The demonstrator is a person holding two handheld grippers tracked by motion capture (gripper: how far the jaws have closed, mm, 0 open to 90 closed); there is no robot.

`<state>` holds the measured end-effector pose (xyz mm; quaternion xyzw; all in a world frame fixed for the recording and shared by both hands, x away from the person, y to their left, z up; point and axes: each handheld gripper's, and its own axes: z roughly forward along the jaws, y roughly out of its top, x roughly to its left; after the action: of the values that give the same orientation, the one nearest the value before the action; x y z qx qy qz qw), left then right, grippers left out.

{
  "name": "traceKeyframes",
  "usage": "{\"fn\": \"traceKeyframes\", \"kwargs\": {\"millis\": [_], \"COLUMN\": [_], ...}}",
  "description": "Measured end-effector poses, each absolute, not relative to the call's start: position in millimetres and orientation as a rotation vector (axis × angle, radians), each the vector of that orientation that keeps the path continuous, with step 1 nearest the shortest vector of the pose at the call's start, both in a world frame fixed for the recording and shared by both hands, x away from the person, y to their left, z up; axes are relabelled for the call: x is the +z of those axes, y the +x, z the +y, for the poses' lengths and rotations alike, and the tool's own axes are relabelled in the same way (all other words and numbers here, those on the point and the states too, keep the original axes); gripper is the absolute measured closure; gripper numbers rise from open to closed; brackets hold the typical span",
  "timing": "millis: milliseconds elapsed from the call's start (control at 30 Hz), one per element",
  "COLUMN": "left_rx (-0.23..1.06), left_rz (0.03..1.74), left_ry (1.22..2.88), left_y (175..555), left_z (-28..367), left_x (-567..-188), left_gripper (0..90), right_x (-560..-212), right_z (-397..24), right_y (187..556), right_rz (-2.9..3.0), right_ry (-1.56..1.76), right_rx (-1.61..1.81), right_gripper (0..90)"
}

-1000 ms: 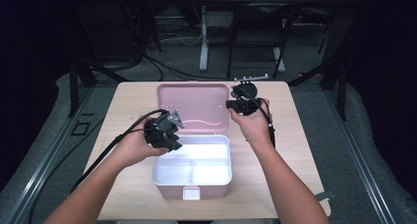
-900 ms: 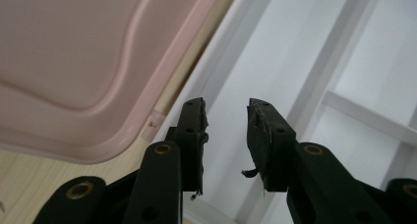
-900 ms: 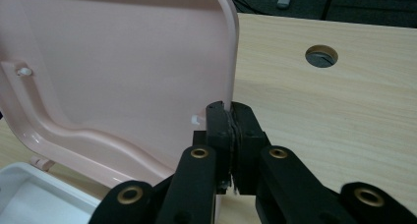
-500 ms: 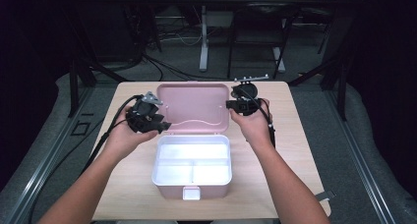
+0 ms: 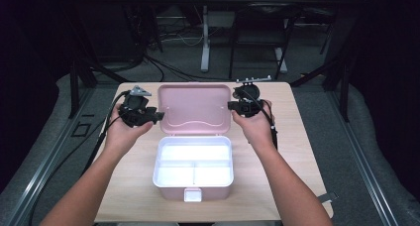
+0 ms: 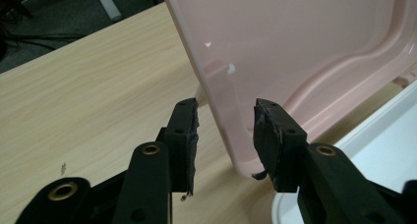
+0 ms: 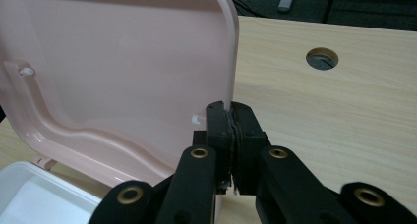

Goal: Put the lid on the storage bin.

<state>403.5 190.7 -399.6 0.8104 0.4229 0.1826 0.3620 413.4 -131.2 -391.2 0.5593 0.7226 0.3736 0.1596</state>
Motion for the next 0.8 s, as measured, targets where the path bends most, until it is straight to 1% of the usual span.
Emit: {"fn": "traceKeyframes", "kwargs": {"millis": [133,367,433,733,800], "left_rx": [0.469,0.494,0.507,0.503,0.505], "left_rz": [1.110,1.155,1.159,1.158,1.159], "left_ry": [2.048,1.983,1.965,1.915,1.901], "left_y": [407.6,413.9,415.0,417.8,418.9], "left_z": [193.0,195.5,196.5,194.8,194.4], "left_x": [-398.2,-398.5,-398.0,-395.2,-394.9], "left_gripper": [62.4,58.8,59.4,71.7,73.3], "right_x": [-391.7,-391.3,-391.6,-392.1,-392.2], "right_z": [-130.1,-131.5,-131.3,-131.7,-131.9], "right_y": [412.5,412.0,412.0,411.0,410.9], "right_rz": [2.037,2.061,2.057,2.051,2.052], "right_ry": [1.602,1.595,1.593,1.585,1.580], "right_rx": [1.055,1.073,1.079,1.088,1.090], "right_gripper": [88.0,88.0,87.9,88.0,88.0]}}
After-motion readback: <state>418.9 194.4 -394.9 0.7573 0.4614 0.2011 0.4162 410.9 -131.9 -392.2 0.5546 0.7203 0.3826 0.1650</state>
